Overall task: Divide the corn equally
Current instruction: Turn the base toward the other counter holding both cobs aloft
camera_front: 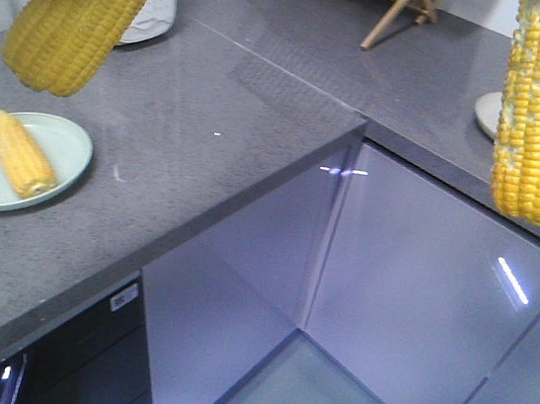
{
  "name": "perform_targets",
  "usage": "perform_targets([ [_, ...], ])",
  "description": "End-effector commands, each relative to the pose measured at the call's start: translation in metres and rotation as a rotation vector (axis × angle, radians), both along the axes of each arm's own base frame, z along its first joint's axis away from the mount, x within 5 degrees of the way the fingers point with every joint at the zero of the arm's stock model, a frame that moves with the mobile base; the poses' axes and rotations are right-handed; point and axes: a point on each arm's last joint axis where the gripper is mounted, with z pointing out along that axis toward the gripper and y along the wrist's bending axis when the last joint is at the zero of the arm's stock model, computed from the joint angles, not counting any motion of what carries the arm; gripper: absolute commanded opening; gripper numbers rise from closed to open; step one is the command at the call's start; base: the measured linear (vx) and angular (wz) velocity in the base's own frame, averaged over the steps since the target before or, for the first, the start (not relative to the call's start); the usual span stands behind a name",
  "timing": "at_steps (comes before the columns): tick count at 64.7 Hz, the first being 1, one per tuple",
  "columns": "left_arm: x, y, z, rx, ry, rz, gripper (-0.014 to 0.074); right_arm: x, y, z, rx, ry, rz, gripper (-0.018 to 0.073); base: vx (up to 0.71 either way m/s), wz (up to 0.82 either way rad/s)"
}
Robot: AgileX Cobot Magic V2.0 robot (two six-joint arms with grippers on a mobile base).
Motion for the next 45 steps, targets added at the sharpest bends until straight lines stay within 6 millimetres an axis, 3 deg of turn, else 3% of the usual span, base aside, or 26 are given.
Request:
perform_targets([
  [1,-0.0119,0.0056,0.0166,-0.059,-0.066,0.002,-0.0008,-0.01,0.0017,0.0144,0.048,-0.072,0.002,-0.0004,-0.04,-0.37],
  [45,-0.0119,0.0056,0.0166,-0.059,-0.066,0.002,-0.0008,-0.01,0.0017,0.0144,0.048,-0.072,0.002,-0.0004,-0.04,-0.37],
])
